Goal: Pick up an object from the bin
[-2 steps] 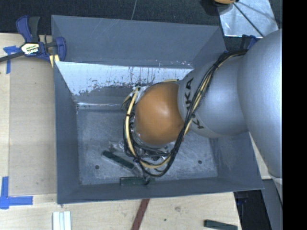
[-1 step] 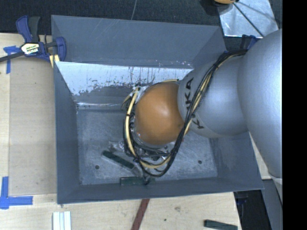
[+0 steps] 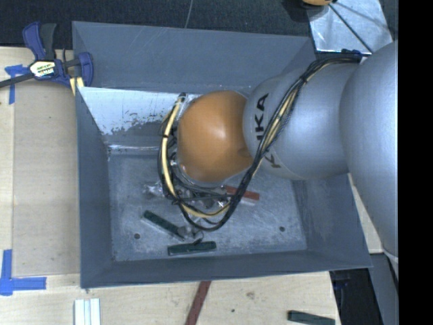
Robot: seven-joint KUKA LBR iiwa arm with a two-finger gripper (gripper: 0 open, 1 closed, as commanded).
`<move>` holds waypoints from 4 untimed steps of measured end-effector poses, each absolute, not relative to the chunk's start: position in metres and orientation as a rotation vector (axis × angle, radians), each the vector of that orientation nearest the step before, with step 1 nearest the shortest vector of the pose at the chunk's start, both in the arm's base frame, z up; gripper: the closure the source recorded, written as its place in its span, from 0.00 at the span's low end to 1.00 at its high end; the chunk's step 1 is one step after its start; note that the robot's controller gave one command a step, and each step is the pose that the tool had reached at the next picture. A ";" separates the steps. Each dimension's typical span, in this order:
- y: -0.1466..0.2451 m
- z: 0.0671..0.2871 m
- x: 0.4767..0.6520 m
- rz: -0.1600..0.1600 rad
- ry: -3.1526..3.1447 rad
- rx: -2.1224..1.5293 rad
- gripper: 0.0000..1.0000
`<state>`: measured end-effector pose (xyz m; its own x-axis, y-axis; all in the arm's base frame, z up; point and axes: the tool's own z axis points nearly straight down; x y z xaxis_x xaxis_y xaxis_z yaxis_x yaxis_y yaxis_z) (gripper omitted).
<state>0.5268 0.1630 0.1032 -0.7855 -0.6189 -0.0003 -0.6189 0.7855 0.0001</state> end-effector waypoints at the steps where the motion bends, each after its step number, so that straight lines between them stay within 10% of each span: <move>1: 0.164 0.105 0.526 0.002 2.957 -1.028 0.00; 2: 0.198 0.075 0.494 0.006 2.767 -1.442 1.00; 3: 0.197 0.075 0.494 0.006 2.768 -1.441 1.00; 4: 0.184 0.252 0.517 -0.003 2.758 -1.478 1.00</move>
Offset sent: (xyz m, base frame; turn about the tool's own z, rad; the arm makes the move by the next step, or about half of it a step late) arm -0.0378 0.0303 -0.0332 -0.2949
